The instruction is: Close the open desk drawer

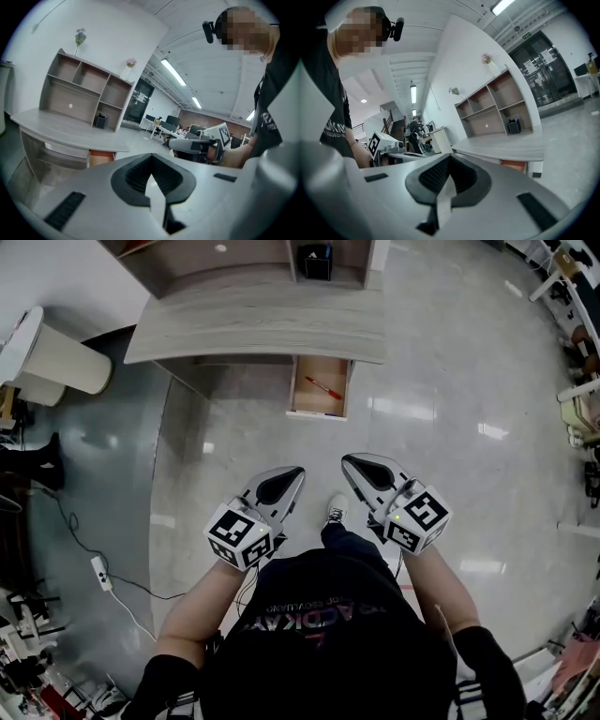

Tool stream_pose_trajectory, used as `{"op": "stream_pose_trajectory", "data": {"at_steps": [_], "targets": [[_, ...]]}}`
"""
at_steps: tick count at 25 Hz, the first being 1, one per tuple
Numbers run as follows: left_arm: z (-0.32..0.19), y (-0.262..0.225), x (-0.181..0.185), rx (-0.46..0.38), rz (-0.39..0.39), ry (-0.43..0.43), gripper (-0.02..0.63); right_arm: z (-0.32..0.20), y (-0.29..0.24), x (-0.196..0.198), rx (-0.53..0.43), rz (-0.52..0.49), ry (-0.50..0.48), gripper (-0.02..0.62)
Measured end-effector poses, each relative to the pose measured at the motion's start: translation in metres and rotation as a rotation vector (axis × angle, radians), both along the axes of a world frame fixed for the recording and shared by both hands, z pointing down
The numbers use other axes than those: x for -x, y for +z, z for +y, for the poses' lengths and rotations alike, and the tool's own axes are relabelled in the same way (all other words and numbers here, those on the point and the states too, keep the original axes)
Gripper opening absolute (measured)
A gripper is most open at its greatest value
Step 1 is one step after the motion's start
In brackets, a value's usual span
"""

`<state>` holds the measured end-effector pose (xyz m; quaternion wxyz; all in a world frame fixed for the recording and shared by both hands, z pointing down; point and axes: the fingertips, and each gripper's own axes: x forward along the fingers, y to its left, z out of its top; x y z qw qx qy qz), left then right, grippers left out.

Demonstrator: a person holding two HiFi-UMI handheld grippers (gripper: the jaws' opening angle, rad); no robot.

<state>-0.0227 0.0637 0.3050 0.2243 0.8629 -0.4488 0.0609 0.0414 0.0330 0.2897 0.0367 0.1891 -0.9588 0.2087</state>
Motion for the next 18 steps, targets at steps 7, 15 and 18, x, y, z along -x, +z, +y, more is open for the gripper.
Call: {"op": "stream_pose_trajectory", "data": {"at_steps": [7,15,18], "targets": [[-0.026,-0.001,-0.006,0.004,-0.011,-0.059,0.008,-0.031,0.013,-0.015,0.024,0.008,-0.020,0.009],[-0.038,0.013,0.013,0.027,-0.018,-0.113,0.008,-0.047,0.025,-0.009,0.046,0.027,-0.006,0.009],[-0.040,0.024,0.019,0.045,-0.030,-0.101,0.008,-0.050,0.029,-0.008,0.047,0.032,0.018,0.009]]}}
